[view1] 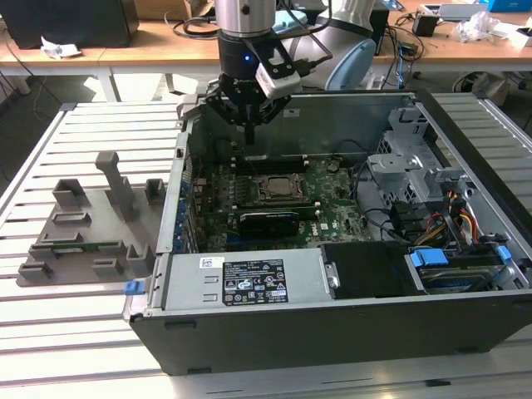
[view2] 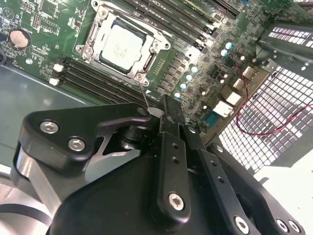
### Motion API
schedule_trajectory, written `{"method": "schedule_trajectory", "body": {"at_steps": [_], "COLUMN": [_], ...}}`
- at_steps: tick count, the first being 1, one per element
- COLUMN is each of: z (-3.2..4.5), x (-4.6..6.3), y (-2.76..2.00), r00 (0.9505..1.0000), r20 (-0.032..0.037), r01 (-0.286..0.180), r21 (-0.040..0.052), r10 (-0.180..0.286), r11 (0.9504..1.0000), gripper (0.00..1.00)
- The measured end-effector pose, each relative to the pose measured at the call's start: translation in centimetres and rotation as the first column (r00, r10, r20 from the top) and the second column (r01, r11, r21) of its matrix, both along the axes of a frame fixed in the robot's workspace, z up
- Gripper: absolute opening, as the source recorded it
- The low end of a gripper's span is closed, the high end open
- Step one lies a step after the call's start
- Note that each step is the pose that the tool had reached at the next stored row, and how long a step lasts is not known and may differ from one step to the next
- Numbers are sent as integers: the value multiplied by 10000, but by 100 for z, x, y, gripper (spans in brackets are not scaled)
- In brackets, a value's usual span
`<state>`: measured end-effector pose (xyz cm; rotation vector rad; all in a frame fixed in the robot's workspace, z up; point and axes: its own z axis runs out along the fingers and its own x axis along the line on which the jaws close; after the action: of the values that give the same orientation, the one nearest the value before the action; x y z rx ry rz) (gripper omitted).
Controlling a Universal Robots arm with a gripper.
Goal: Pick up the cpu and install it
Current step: 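Install the first cpu locking lever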
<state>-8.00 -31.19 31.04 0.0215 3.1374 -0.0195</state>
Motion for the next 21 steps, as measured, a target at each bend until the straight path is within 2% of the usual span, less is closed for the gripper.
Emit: {"method": "schedule_trajectory", "body": {"at_steps": [4, 9, 14, 16, 18, 21], "z": [-3, -18, -96, -115, -143, -221], "x": [-30, -128, -150, -155, -165, -215], "y": [1, 9, 30, 56, 102, 156], "r00": [10000, 10000, 10000, 10000, 10000, 10000], "r20": [0, -1, -1, 1, -1, 0], "r01": [0, 0, 0, 1, -5, -37], "r21": [0, -1, 0, 2, -1, -1], "r10": [0, 0, 0, -1, 5, 37], "r11": [10000, 10000, 10000, 10000, 10000, 10000], "gripper": [11, 11, 11, 11, 11, 11]}}
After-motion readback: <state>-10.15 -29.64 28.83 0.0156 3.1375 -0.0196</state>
